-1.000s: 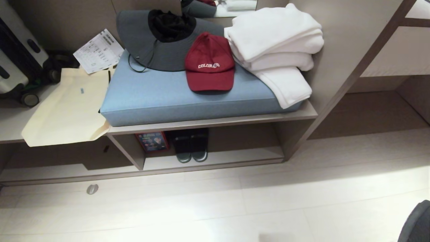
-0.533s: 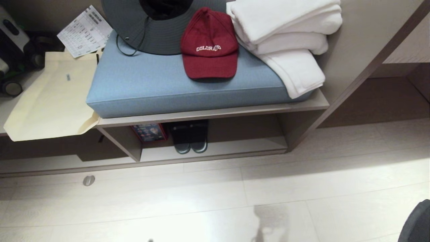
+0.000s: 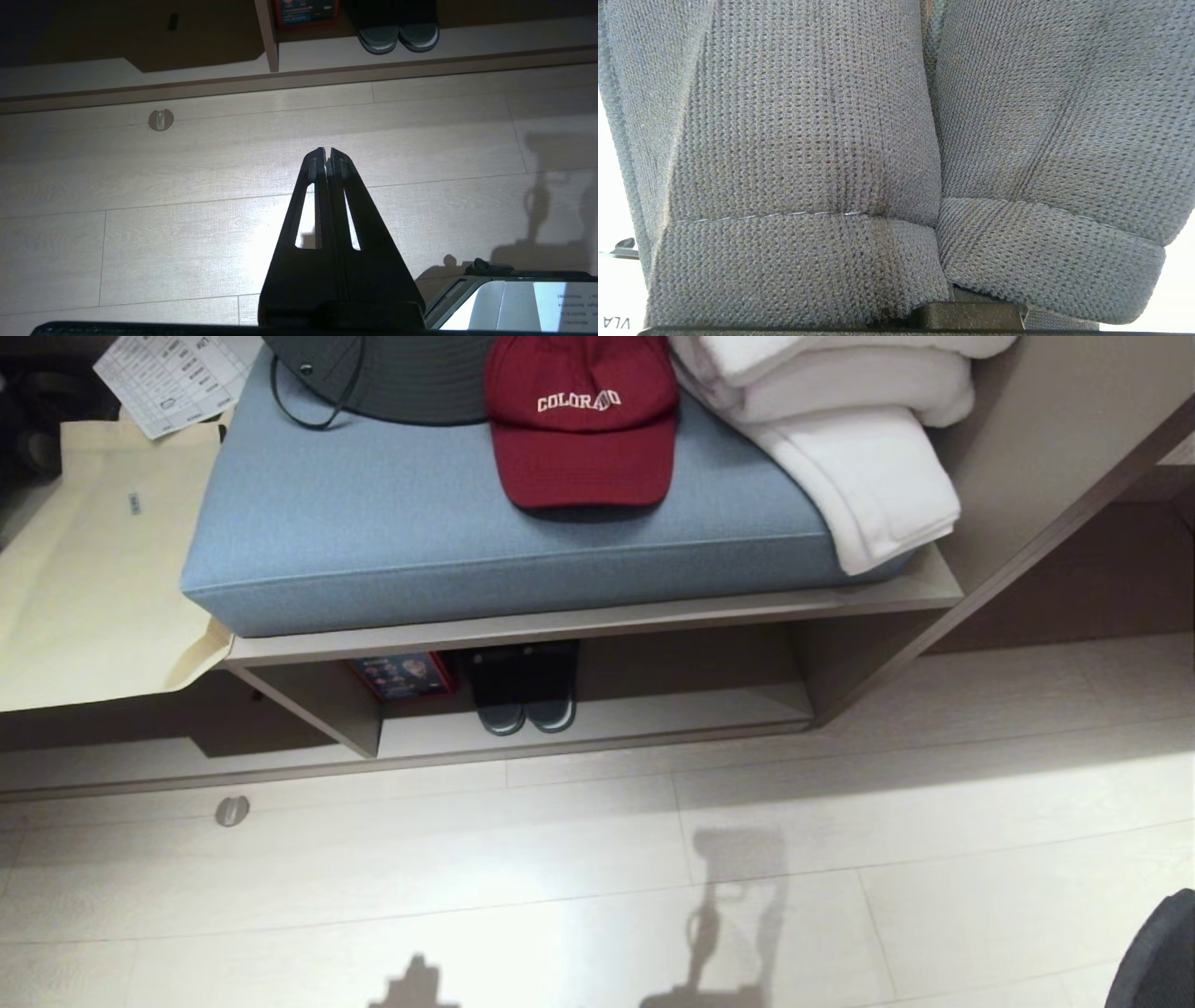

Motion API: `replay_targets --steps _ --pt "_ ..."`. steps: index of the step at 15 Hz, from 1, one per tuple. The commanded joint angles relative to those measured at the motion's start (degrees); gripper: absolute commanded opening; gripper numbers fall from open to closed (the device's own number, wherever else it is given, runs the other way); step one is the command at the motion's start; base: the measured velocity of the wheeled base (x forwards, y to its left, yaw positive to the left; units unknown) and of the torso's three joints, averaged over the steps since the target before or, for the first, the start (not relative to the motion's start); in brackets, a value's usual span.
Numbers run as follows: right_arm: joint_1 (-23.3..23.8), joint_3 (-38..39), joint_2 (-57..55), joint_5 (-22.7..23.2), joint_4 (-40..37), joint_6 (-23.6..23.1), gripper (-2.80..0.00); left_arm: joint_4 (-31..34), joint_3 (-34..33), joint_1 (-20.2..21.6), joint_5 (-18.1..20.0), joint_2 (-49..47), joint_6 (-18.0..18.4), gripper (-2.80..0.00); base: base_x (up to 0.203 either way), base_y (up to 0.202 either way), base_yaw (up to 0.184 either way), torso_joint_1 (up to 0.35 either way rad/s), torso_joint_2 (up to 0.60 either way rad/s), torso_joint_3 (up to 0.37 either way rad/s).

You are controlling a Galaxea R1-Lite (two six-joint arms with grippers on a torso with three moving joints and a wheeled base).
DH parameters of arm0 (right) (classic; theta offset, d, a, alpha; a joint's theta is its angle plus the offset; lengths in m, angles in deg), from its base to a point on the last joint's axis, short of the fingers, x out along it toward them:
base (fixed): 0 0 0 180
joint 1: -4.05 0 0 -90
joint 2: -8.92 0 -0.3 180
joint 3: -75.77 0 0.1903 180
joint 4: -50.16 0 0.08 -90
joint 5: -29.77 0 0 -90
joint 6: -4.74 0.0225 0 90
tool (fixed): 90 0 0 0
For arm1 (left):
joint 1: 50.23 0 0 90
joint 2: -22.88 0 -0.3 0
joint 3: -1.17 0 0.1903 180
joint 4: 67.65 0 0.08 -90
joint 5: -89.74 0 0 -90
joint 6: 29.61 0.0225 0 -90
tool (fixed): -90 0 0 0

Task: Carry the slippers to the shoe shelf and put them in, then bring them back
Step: Place the slippers into the shoe cabinet

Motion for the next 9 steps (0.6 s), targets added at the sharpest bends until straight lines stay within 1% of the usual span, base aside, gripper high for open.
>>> replay_targets --steps 1,9 --pt "0.0 0.0 -0.1 -0.1 0.0 -0.1 -2.80 0.0 0.0 0.0 0.0 0.0 0.0 -2.80 0.000 0.000 0.000 -0.002 0.00 -0.203" --pt "0.0 0.0 -0.1 0.0 0.0 -0.4 -2.80 0.0 0.0 0.1 0.0 0.0 -0.1 -2.80 0.000 0.000 0.000 0.002 0.00 -0.200"
